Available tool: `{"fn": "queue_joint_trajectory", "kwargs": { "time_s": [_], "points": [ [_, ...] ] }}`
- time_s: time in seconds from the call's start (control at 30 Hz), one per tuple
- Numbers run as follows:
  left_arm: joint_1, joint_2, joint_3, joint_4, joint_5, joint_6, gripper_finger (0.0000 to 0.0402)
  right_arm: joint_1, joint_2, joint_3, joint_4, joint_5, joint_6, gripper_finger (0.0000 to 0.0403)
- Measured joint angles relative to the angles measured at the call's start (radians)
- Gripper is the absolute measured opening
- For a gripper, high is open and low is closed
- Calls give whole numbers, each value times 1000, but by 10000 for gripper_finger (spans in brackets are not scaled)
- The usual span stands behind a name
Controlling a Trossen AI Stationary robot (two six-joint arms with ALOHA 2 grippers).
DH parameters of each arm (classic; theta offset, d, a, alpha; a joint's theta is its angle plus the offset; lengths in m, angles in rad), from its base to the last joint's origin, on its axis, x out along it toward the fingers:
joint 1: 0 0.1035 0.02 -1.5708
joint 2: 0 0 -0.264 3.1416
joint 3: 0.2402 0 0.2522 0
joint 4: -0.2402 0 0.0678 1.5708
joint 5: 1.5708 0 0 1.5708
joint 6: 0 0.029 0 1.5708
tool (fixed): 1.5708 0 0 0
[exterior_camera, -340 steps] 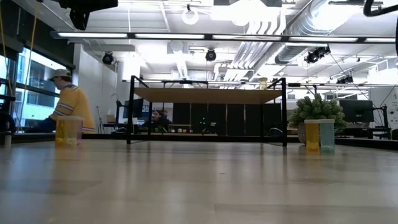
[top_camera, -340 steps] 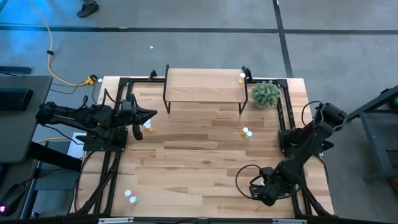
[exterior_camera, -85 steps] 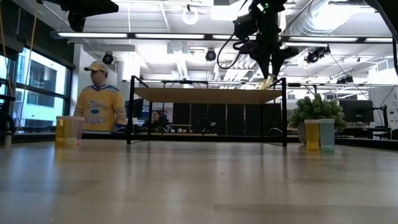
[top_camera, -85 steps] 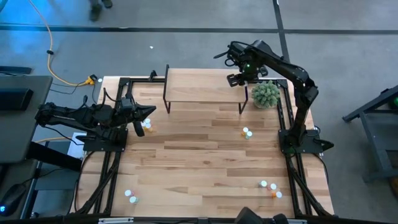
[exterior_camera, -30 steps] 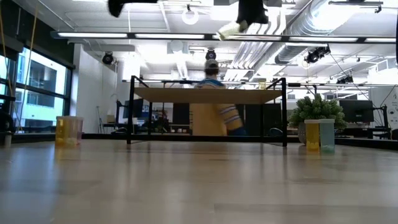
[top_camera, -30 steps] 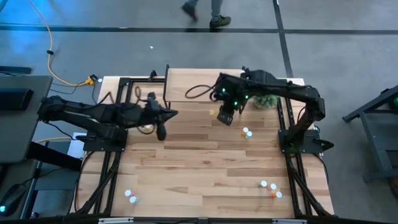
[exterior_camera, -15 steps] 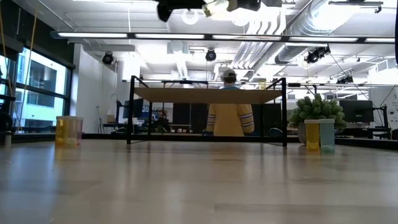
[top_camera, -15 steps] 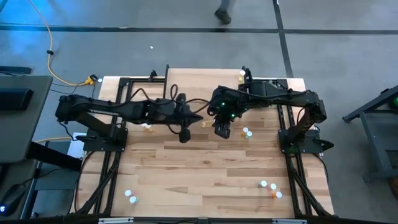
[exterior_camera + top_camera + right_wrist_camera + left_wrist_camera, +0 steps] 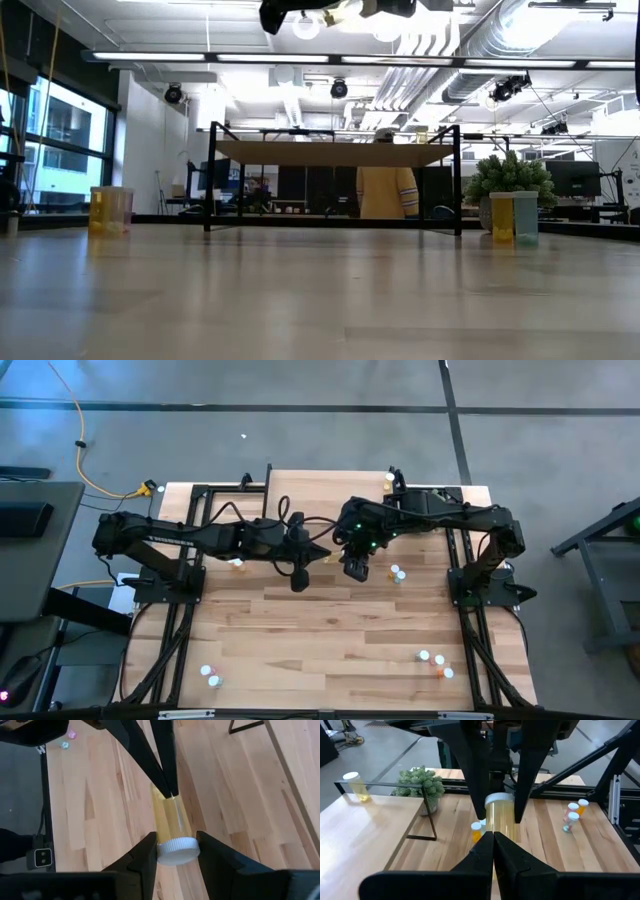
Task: Pick and place medicine bottles onto shelf by color
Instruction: Put the bottom yellow pill bottle on the shelf aligned with the other yellow pill bottle
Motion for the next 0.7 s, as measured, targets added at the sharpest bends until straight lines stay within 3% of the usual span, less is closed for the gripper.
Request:
{"fn": "queue_joint_trajectory", "kwargs": {
  "time_s": [0.7],
  "points": [
    [-3,0,-8,-53,50,-59,0,-2,0,0,48,18,-27,117]
  ]
}}
